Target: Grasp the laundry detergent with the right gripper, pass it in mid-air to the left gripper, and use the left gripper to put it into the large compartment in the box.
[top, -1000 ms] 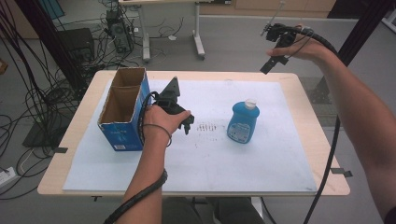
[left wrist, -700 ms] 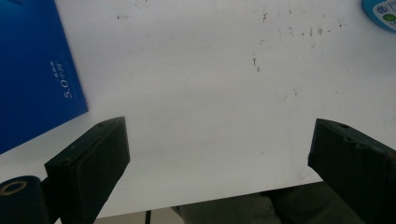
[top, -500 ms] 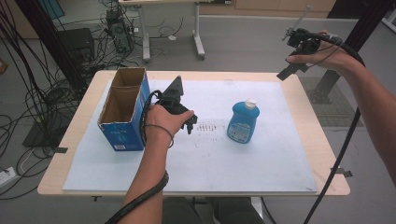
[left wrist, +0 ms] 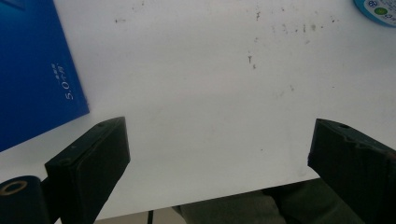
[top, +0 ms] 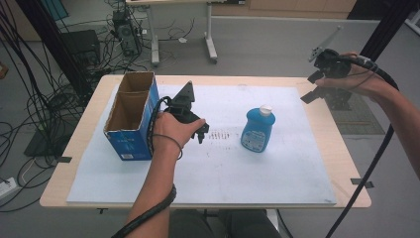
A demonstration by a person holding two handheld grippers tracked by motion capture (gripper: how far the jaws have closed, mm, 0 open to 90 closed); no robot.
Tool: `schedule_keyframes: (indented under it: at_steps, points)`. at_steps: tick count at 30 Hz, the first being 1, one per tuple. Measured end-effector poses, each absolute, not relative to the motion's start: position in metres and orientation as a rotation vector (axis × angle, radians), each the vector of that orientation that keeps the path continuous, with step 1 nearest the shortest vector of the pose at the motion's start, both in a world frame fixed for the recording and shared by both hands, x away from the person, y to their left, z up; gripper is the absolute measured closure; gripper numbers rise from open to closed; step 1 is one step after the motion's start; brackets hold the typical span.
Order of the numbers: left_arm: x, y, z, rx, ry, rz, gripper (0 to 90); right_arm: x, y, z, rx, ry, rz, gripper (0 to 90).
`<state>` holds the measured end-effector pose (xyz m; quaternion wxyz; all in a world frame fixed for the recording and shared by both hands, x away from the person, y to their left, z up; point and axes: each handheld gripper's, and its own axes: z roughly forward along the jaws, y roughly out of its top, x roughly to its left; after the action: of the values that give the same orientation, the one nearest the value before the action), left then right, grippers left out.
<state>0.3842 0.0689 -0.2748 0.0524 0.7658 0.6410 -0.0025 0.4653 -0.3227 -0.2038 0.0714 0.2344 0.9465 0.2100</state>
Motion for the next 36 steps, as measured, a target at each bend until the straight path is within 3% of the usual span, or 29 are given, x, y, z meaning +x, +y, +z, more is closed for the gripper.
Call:
schedule_keyframes:
  at_steps: [22,36]
  points:
    - [0.380,0.071,-0.275,2.346,1.921,0.011,5.8,0.424,-0.342,-0.247,0.669,2.804,0.809,3.7]
    - [0.379,0.077,-0.281,2.346,1.918,0.019,5.7,0.410,-0.331,-0.285,0.640,2.758,0.903,3.5]
